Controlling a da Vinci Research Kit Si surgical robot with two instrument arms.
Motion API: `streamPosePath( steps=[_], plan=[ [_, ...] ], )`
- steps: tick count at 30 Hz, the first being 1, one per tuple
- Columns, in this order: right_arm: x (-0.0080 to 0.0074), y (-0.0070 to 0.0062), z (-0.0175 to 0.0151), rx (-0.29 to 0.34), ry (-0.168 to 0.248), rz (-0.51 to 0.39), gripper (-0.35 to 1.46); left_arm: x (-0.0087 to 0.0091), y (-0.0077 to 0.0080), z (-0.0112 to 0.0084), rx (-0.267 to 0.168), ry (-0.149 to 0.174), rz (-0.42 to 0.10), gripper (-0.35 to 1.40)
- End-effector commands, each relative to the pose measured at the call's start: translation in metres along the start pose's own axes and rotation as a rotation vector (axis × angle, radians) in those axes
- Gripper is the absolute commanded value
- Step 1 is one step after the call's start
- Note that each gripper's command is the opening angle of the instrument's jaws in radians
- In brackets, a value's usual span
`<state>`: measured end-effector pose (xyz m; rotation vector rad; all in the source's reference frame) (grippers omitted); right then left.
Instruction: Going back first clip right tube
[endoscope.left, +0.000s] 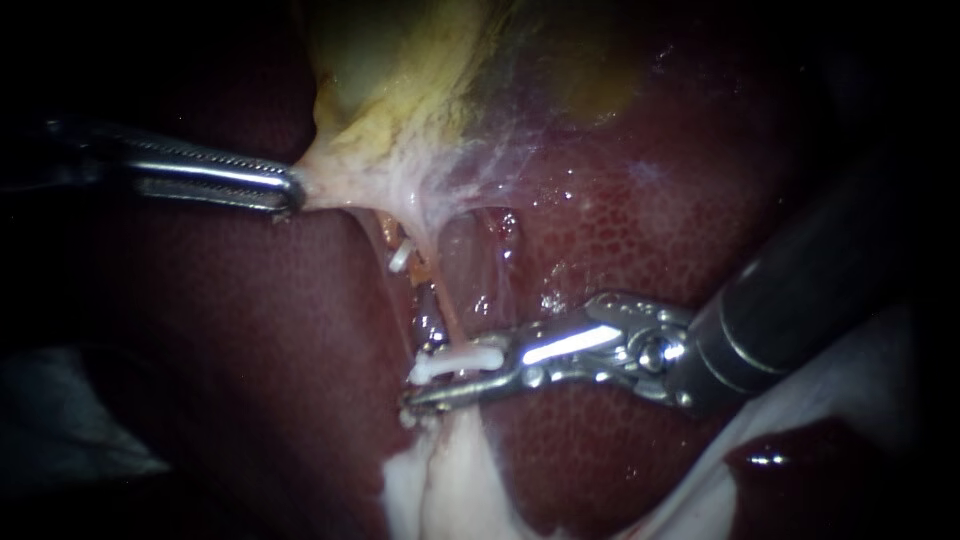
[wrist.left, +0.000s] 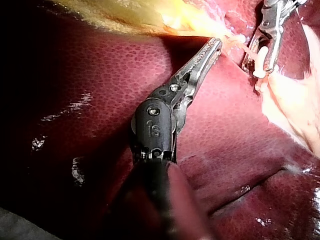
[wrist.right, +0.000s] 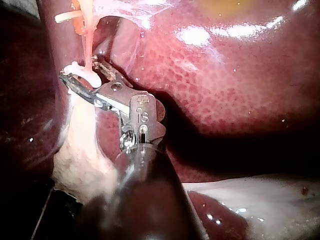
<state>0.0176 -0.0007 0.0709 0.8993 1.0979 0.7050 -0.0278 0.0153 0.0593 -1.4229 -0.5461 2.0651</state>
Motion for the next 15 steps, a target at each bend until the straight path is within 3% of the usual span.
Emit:
streamPosePath(
  steps=[1,9,12,15],
  plan=[
    [0.0000,0.0001,-0.0001,0.000,0.000,0.000,0.47,0.0000,0.0000,0.0000,0.001,0.000,0.000,-0.35],
    [-0.0001,-0.0001,-0.0004,-0.002,0.002,0.001,0.48,0.0000,0.0000,0.0000,0.000,0.000,0.000,-0.35],
    [0.0000,-0.0007,-0.0009,-0.021,-0.008,-0.094,0.50,0.0000,0.0000,-0.0001,0.000,0.000,0.000,-0.35],
    [0.0006,-0.0019,-0.0023,-0.098,-0.046,-0.243,0.50,-0.0001,0.0000,-0.0002,-0.001,0.000,0.000,-0.35]
  ],
)
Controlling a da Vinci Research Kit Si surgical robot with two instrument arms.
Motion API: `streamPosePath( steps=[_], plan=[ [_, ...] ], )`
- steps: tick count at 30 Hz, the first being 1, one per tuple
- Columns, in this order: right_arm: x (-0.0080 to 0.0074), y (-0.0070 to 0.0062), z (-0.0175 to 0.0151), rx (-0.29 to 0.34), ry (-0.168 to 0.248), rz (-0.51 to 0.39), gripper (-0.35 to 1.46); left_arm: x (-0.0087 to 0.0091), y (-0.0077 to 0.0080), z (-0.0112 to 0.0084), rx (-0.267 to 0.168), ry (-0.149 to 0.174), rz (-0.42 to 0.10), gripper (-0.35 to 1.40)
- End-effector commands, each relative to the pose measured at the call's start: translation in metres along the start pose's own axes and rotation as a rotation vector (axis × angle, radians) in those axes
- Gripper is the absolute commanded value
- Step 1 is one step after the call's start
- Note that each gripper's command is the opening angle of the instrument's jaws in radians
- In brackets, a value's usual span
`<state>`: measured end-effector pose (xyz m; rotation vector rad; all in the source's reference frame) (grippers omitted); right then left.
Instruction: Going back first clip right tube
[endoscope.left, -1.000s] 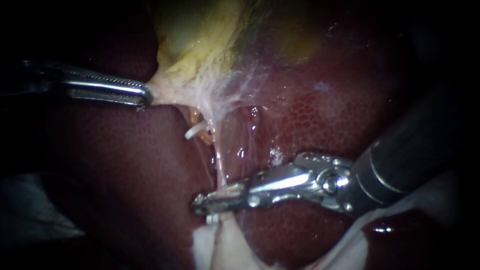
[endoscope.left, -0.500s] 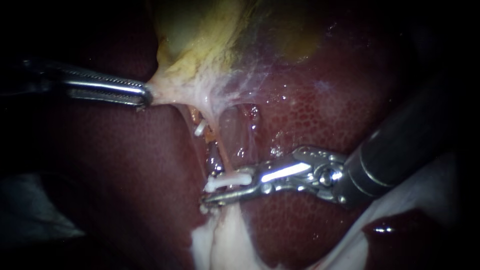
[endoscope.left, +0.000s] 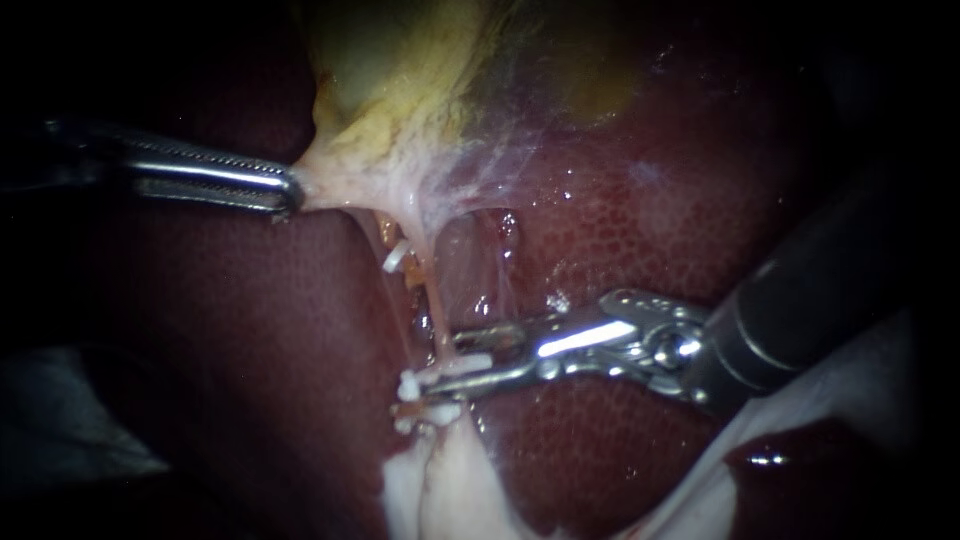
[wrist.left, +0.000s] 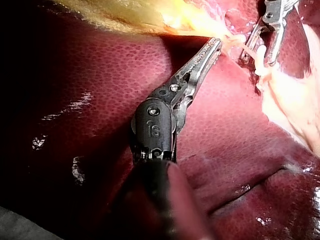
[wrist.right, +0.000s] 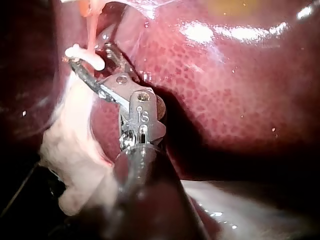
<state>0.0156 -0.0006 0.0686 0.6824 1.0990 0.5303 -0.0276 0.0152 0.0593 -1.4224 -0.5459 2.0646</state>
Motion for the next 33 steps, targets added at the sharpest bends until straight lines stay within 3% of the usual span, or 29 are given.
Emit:
streamPosePath(
  steps=[1,5,12,18,23,26,33],
  plan=[
    [0.0004,-0.0003,-0.0005,-0.029,-0.019,-0.046,0.50,0.0000,0.0000,0.0000,-0.002,0.000,0.000,-0.35],
    [0.0022,-0.0014,-0.0035,-0.105,-0.094,-0.213,0.50,0.0000,-0.0001,0.0000,-0.002,0.000,0.000,-0.35],
    [0.0048,-0.0024,-0.0093,-0.142,-0.103,-0.347,0.50,0.0000,-0.0001,-0.0001,-0.002,0.000,0.000,-0.35],
    [0.0066,-0.0031,-0.0129,-0.123,-0.106,-0.382,0.50,0.0000,-0.0002,-0.0001,-0.002,0.000,0.001,-0.35],
    [0.0068,-0.0040,-0.0141,-0.065,-0.110,-0.386,0.50,-0.0001,-0.0004,0.0000,-0.003,0.000,0.001,-0.35],
    [0.0068,-0.0043,-0.0142,-0.062,-0.110,-0.387,0.50,-0.0002,-0.0009,0.0002,-0.002,0.000,0.001,-0.35],
    [0.0069,-0.0045,-0.0147,-0.059,-0.110,-0.386,0.50,-0.0024,-0.0030,0.0027,0.008,0.001,0.017,-0.35]
  ],
)
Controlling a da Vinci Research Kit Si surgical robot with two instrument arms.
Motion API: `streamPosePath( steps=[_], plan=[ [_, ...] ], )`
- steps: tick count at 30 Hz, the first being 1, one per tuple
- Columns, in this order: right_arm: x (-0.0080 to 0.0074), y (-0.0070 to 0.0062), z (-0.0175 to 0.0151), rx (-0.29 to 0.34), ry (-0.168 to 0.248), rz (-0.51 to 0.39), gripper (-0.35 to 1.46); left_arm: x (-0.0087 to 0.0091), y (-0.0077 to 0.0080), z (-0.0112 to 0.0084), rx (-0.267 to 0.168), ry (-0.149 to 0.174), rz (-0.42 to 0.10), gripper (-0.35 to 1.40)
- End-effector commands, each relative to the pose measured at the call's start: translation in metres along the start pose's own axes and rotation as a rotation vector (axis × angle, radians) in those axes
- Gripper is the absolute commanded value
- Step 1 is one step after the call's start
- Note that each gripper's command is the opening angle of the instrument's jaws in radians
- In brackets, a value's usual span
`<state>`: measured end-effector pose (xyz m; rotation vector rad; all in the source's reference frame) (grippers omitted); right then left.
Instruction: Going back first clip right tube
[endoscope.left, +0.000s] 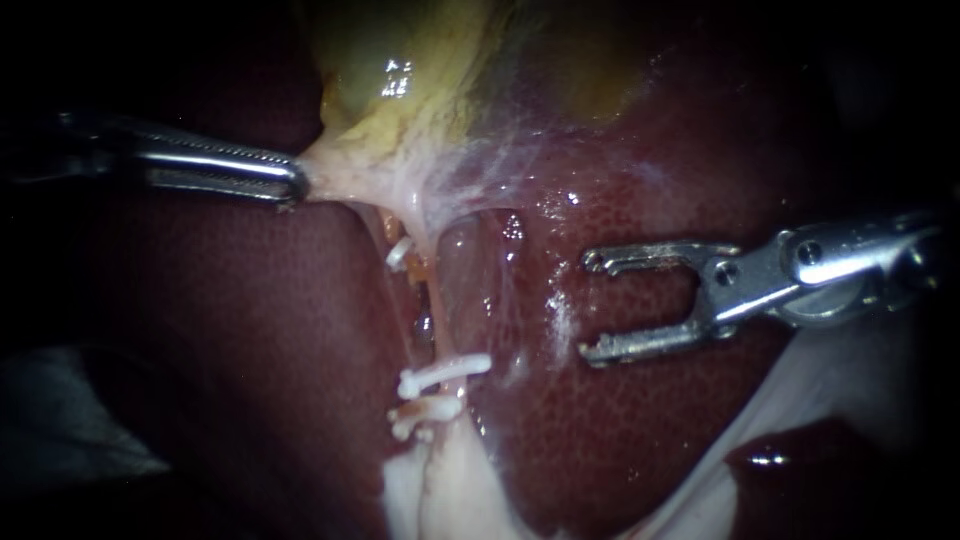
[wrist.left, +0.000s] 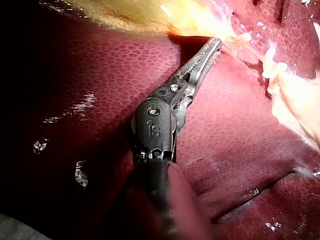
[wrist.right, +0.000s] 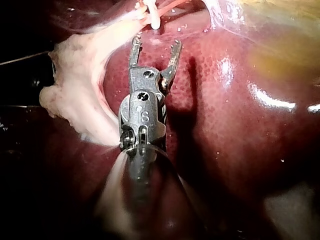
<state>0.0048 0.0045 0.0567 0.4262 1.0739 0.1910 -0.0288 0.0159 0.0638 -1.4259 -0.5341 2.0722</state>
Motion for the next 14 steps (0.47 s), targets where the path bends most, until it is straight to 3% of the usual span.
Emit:
streamPosePath(
  steps=[1,7,14],
  plan=[
    [0.0000,0.0000,-0.0001,0.001,0.000,0.000,0.50,-0.0004,-0.0001,0.0005,0.003,0.000,0.009,-0.35],
    [0.0002,0.0000,-0.0002,0.002,0.000,0.001,0.50,-0.0020,-0.0005,0.0026,-0.003,-0.006,0.006,-0.35],
    [0.0004,0.0000,-0.0004,0.006,0.001,0.002,0.50,-0.0019,-0.0005,0.0025,-0.007,-0.009,0.006,-0.35]
  ],
)
